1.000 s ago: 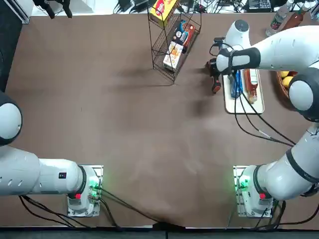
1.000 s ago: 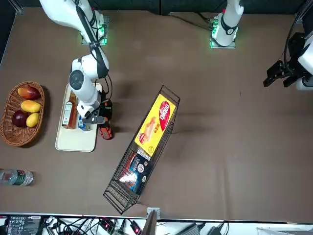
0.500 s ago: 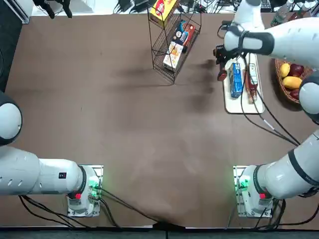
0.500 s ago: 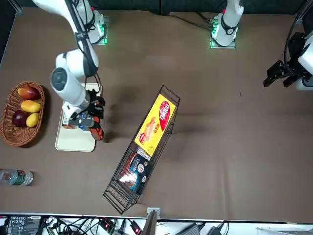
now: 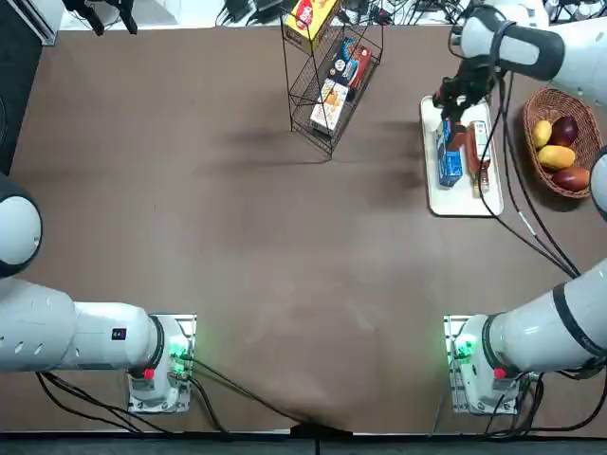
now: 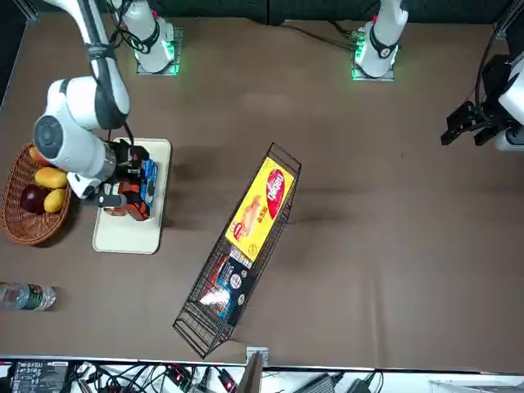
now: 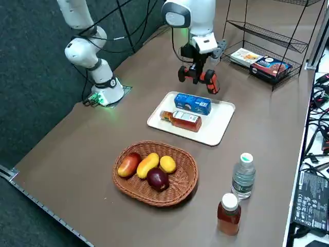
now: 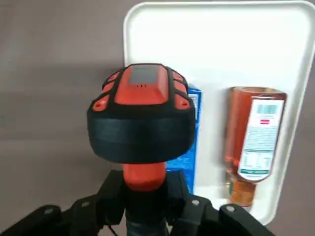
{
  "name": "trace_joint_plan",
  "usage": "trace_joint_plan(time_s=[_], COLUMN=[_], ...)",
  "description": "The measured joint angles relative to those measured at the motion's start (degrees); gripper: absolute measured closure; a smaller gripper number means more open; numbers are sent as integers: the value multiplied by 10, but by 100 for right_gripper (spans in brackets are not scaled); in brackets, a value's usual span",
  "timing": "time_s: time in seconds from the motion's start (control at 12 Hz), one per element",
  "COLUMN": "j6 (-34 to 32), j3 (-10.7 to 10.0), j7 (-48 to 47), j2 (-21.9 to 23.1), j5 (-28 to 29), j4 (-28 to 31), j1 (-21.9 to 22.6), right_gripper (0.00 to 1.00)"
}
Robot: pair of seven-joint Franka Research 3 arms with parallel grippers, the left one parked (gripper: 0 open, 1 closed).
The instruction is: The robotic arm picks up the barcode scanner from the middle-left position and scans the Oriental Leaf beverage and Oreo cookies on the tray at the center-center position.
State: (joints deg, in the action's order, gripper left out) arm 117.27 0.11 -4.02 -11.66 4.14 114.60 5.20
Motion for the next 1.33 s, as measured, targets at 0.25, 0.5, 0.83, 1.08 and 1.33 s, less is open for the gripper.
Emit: trace_joint_plan(time_s=[0.25, 0.5, 0.83, 1.08, 1.33], j6=[-3, -3, 5, 15, 17], j3=[-1, -1, -1, -2, -2], j7=[21, 21, 21, 21, 21], j2=[0, 0, 0, 0, 0], j5=[-1, -3, -24, -25, -25], j4=[5, 15, 27, 35, 36], j1=[-16, -17, -27, -31, -31], right_gripper=[58, 58, 58, 58, 58])
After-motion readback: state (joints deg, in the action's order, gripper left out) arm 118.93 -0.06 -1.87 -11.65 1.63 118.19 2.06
